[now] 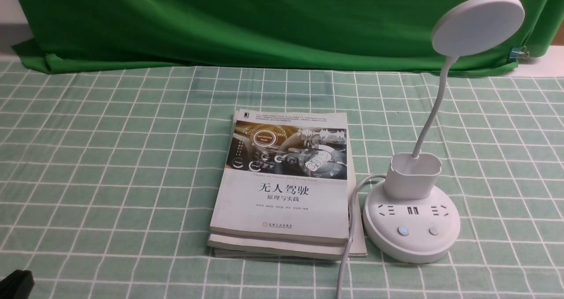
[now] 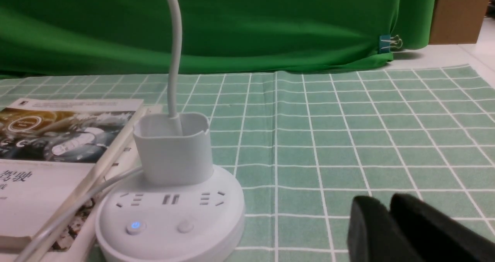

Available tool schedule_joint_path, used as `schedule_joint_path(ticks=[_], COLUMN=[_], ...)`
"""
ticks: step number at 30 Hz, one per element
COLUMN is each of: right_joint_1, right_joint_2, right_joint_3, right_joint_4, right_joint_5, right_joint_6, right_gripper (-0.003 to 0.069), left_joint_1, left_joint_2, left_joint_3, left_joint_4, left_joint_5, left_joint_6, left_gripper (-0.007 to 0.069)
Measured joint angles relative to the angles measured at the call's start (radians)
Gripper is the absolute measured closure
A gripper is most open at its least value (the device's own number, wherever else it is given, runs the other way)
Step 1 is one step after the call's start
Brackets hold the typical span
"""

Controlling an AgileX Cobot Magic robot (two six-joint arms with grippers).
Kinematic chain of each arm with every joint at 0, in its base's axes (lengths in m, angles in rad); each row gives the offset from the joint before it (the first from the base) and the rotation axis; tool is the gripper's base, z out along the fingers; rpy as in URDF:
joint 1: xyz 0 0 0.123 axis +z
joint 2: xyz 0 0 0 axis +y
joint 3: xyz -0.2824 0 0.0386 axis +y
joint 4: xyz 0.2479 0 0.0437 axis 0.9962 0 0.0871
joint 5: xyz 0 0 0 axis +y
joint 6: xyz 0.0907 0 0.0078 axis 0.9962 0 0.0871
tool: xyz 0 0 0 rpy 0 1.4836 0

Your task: Turn off the desk lamp on the blue coffee tablecloth by hand.

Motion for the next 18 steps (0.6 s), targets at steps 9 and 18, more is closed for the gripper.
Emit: schedule_joint_path(ticks=[9, 18], right_joint_1=[0.0, 0.0], right_joint_2=[0.0, 0.0], right_joint_3=[0.0, 0.0], right_joint_4=[0.0, 0.0], right_joint_5=[0.002, 0.003], right_joint_6=[0.0, 0.001], right_gripper=[0.054, 0.0512], left_joint_1=[0.0, 0.0], left_joint_2=[0.0, 0.0], left_joint_3=[0.0, 0.0], left_joint_4=[0.0, 0.0], left_joint_5=[0.0, 0.0], left_joint_6=[0.0, 0.0], left_gripper=[0.0624, 0.0624])
